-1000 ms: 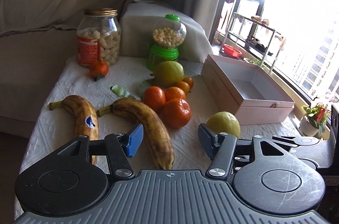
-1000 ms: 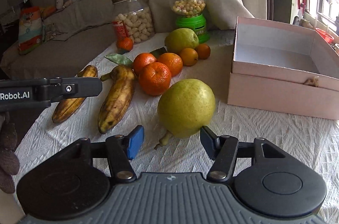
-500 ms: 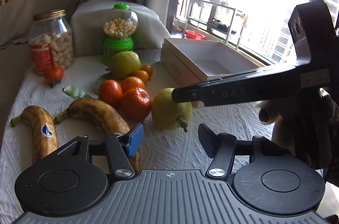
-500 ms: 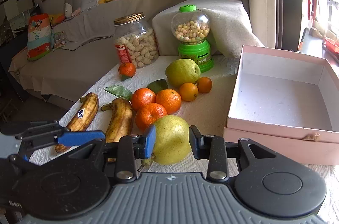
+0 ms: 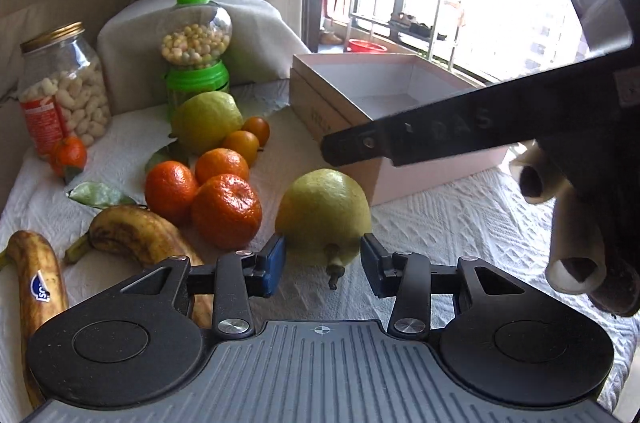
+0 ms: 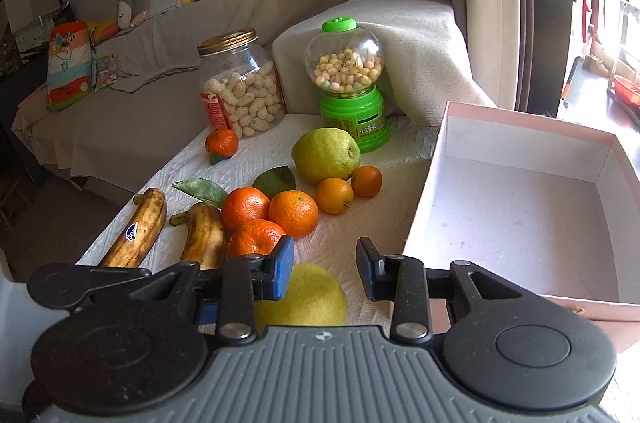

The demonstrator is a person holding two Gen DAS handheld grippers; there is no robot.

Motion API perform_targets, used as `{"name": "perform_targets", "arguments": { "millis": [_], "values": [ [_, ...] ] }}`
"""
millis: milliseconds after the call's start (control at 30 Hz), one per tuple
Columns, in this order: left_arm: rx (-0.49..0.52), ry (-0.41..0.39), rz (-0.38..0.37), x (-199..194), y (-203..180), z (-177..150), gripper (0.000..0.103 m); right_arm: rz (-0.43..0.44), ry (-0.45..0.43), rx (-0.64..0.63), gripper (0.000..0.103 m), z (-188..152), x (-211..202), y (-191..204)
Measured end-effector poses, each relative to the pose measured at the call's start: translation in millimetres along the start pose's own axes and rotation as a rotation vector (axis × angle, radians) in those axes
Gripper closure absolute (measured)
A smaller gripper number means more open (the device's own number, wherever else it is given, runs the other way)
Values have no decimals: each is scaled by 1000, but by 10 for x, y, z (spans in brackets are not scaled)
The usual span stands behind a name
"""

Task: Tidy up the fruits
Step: 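Move the right tool to the yellow pear while the left tool approaches the bananas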

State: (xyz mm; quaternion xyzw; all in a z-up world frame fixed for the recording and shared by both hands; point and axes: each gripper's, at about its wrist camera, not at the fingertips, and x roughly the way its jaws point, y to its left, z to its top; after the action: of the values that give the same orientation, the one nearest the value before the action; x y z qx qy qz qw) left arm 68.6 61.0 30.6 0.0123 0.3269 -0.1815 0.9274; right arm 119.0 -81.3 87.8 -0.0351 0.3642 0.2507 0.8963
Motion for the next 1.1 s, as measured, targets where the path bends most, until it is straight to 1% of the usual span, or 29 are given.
{"name": "perform_targets", "arguments": {
  "millis": [67, 100, 167, 267, 333, 367, 400, 500, 567, 667, 733, 800, 867, 900, 1000, 1100],
  "values": [
    [-25, -11, -2, 15, 46, 88, 58, -14, -16, 9, 68, -79, -136, -74],
    [-34, -19, 3, 20, 75, 151, 59, -1, -14, 17, 66, -125, -189, -118],
    [-53, -28, 12, 52, 132, 251, 60, -37, -17, 28, 61, -219, -269, -183],
    [-113, -10, -15, 141, 234, 399, 60, -96, -40, 5, 59, -353, -335, -218],
    [-137, 7, -24, 201, 274, 476, 60, -101, -49, -17, 54, -414, -335, -190],
    [-152, 14, -30, 227, 299, 506, 60, -96, -56, -33, 49, -446, -320, -143],
    [-178, 23, -38, 245, 322, 522, 60, -94, -66, -52, 46, -467, -298, -89],
    [-253, 38, -68, 283, 417, 542, 61, -105, -102, -137, 44, -508, -182, 124],
    [-286, 48, -99, 290, 464, 529, 63, -136, -123, -203, 44, -505, -79, 280],
    [-333, 56, -147, 275, 531, 481, 65, -174, -159, -251, 44, -477, 42, 423],
    [-356, 44, -151, 225, 576, 456, 65, -199, -163, -284, 44, -459, 131, 491],
    [-378, -6, -140, 81, 650, 436, 65, -228, -144, -312, 44, -448, 226, 535],
    [-392, -61, -107, -85, 725, 410, 64, -251, -128, -300, 44, -438, 280, 536],
    [-393, -93, -71, -177, 762, 394, 64, -245, -124, -282, 44, -427, 285, 522],
    [-377, -167, 79, -414, 861, 326, 64, -242, -128, -225, 42, -393, 288, 488],
    [-368, -204, 207, -606, 981, 228, 64, -243, -121, -184, 39, -329, 333, 482]
  ]
}}
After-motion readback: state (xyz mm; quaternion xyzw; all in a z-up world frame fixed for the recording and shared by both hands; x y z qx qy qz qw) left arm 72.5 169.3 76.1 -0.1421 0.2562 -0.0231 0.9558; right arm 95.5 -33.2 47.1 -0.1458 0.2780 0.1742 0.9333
